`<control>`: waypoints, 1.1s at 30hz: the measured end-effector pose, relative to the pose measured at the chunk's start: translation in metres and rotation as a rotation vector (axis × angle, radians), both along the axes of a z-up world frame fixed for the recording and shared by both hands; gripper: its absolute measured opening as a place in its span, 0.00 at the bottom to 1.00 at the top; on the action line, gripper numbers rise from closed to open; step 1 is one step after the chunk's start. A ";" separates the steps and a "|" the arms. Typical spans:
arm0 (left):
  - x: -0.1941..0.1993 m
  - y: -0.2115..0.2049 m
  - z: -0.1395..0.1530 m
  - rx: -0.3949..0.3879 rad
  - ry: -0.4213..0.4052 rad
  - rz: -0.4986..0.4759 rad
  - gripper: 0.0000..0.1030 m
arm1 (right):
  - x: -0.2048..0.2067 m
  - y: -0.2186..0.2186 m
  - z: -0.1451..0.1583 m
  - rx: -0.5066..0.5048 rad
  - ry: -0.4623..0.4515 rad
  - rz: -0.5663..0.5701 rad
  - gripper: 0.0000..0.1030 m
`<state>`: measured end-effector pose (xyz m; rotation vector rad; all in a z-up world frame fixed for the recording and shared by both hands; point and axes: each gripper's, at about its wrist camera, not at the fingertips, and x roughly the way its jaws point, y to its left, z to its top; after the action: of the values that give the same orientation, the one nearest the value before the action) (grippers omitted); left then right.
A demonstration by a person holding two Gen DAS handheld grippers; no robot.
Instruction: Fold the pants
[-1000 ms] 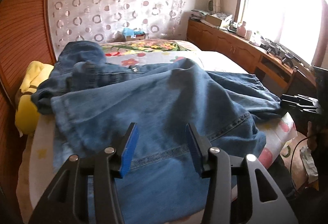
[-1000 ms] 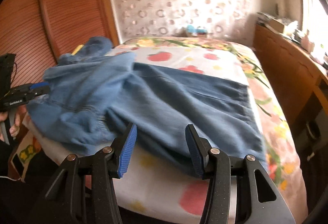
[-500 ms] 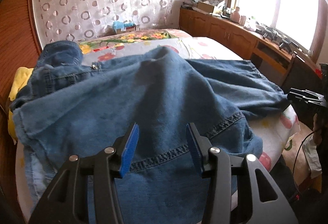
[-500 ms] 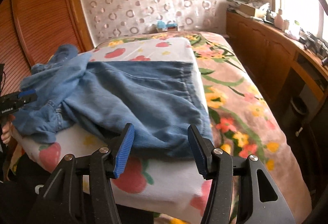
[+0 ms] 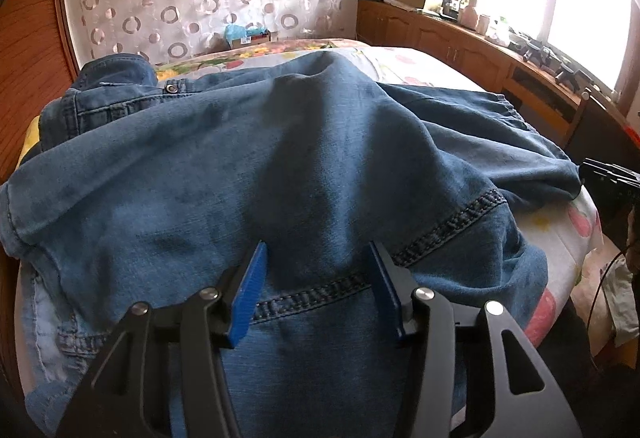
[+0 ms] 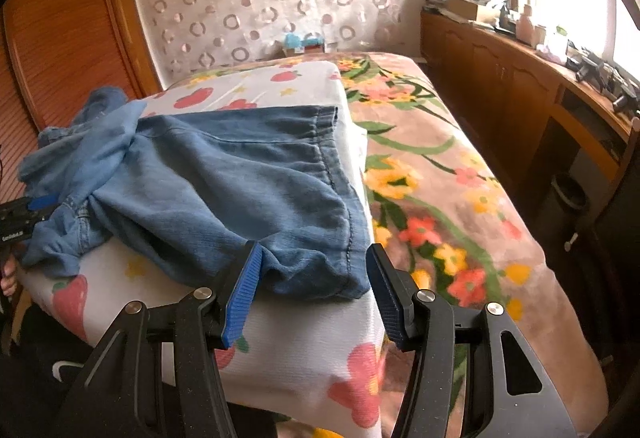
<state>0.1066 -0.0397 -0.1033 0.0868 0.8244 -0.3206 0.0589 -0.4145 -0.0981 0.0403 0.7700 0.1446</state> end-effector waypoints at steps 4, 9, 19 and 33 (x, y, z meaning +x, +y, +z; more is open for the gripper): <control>-0.001 0.001 -0.003 -0.009 -0.010 0.007 0.50 | 0.000 -0.001 -0.004 0.001 0.012 -0.004 0.53; -0.002 0.001 -0.004 -0.011 -0.015 0.009 0.50 | 0.003 0.006 -0.014 -0.026 0.031 0.001 0.53; -0.002 0.002 -0.002 -0.009 -0.016 0.007 0.50 | -0.001 0.021 -0.016 -0.086 0.002 0.037 0.18; -0.017 0.013 0.033 -0.043 -0.048 0.030 0.50 | -0.003 0.031 0.056 -0.026 -0.195 0.080 0.07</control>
<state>0.0892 -0.0265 -0.0707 0.0423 0.7701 -0.3070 0.0556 -0.3839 -0.0420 -0.0292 0.5786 0.2109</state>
